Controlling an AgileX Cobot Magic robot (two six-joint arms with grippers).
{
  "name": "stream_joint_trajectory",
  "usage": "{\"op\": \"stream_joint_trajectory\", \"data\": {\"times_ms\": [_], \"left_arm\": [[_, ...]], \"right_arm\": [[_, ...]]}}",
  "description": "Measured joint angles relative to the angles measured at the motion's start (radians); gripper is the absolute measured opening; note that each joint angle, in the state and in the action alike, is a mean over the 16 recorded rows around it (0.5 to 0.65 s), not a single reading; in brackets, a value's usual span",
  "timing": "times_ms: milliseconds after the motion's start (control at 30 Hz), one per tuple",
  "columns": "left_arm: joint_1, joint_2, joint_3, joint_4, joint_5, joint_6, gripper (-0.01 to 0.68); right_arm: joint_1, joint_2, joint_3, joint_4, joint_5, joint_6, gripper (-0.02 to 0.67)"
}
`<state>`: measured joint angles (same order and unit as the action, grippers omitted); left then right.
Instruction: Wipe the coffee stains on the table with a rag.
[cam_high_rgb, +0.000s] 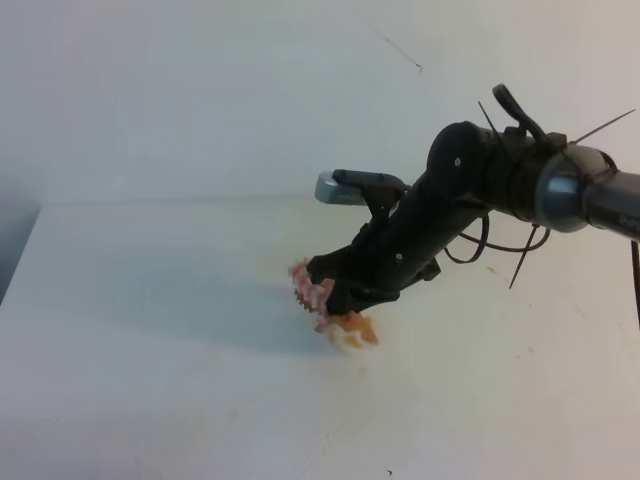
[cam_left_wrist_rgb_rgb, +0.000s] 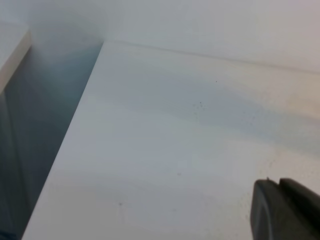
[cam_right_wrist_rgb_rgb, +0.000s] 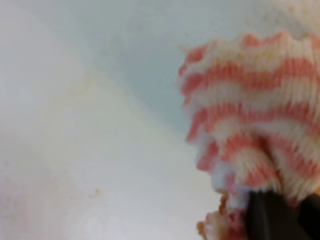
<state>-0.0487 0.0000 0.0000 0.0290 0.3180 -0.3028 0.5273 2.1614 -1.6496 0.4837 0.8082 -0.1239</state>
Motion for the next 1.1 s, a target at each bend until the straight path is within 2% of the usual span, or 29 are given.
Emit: {"op": "stream_joint_trajectory", "data": {"times_ms": [600,833,1100], "left_arm": [[0.000,0.000,0.000,0.000,0.000,0.000,-0.001],[0.000,0.000,0.000,0.000,0.000,0.000,-0.001],[0.000,0.000,0.000,0.000,0.000,0.000,-0.001]], "right_arm": [[0.052,0.075,-0.031,0.089,-0.033,-0.052,0.042],[0.067,0.129,-0.036,0.028,-0.031,0.021,0.042],[0.043,0.146,-0.040,-0.068,0.002,0.097,0.041]]}}
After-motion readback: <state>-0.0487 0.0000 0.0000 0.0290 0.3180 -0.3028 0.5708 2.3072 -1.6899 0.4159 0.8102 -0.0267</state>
